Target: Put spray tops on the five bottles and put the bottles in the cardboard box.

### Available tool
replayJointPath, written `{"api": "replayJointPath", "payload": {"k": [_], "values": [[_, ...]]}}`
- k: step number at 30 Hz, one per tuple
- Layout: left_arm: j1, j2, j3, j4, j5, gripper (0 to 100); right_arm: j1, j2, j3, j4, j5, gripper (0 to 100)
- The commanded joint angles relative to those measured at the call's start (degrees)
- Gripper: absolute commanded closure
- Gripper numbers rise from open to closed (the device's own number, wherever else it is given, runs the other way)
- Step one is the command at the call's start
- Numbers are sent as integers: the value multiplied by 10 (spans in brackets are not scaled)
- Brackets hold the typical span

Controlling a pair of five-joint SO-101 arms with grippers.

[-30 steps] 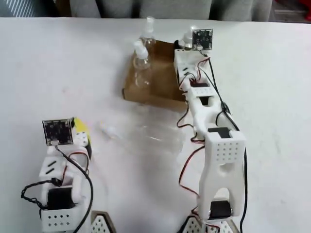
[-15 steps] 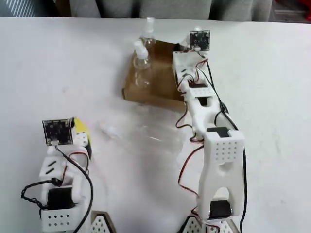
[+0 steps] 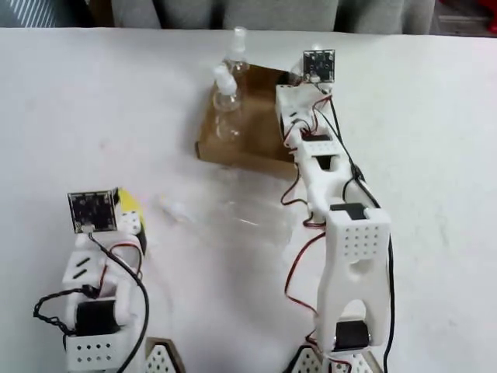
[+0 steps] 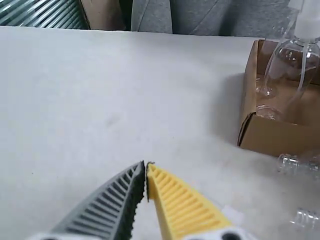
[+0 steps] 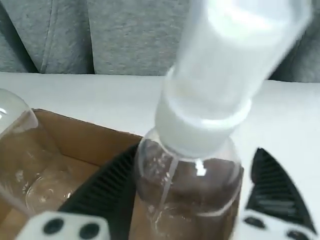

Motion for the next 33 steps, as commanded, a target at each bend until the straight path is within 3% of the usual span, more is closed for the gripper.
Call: {"api": "replayJointPath", "payload": {"k": [1, 7, 20, 23, 33], "values": [[-10, -7, -2, -9, -6, 979, -14, -7, -13, 1, -2, 598], [-10, -7, -2, -9, -6, 979, -11, -11, -13, 2, -38, 589], [-10, -7, -2, -9, -6, 979, -7, -16, -14, 3, -40, 562], [-10, -7, -2, -10, -6, 979, -6, -37, -14, 51, -45, 517], [-10, -7, -2, -10, -6, 979, -4, -102, -13, 127, -66, 515]]}}
